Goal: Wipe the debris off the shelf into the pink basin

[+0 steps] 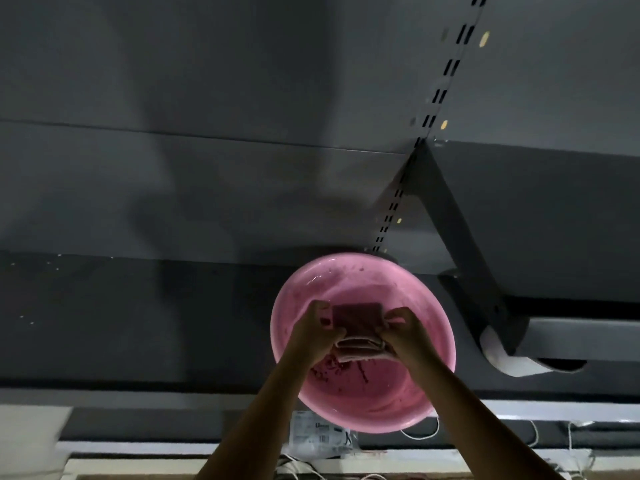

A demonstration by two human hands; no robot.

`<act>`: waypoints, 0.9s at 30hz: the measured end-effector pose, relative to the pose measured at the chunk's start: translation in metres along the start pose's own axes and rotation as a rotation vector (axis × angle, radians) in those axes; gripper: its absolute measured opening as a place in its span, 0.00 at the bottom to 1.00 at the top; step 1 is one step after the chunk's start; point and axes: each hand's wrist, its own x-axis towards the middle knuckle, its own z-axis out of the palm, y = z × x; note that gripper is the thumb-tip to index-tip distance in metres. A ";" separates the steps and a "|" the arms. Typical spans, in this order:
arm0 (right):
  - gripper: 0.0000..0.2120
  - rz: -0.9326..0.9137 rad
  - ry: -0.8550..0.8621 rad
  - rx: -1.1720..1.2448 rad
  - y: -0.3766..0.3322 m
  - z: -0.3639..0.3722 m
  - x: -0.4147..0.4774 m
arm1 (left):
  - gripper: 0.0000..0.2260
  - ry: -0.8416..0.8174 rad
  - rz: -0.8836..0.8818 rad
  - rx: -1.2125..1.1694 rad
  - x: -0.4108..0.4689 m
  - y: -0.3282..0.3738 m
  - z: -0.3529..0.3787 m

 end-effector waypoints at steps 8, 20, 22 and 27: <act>0.07 -0.046 -0.045 -0.074 0.014 0.026 0.031 | 0.09 0.020 0.078 0.043 0.018 0.002 0.011; 0.11 -0.181 -0.341 -0.704 0.018 0.027 0.031 | 0.17 -0.170 -0.039 0.580 0.013 -0.012 0.027; 0.10 -0.218 -0.344 -0.605 0.014 0.027 0.023 | 0.17 -0.151 -0.008 0.594 0.010 -0.014 0.027; 0.10 -0.389 -0.413 -0.457 -0.005 0.021 -0.005 | 0.10 -0.023 0.133 0.662 -0.006 0.004 0.012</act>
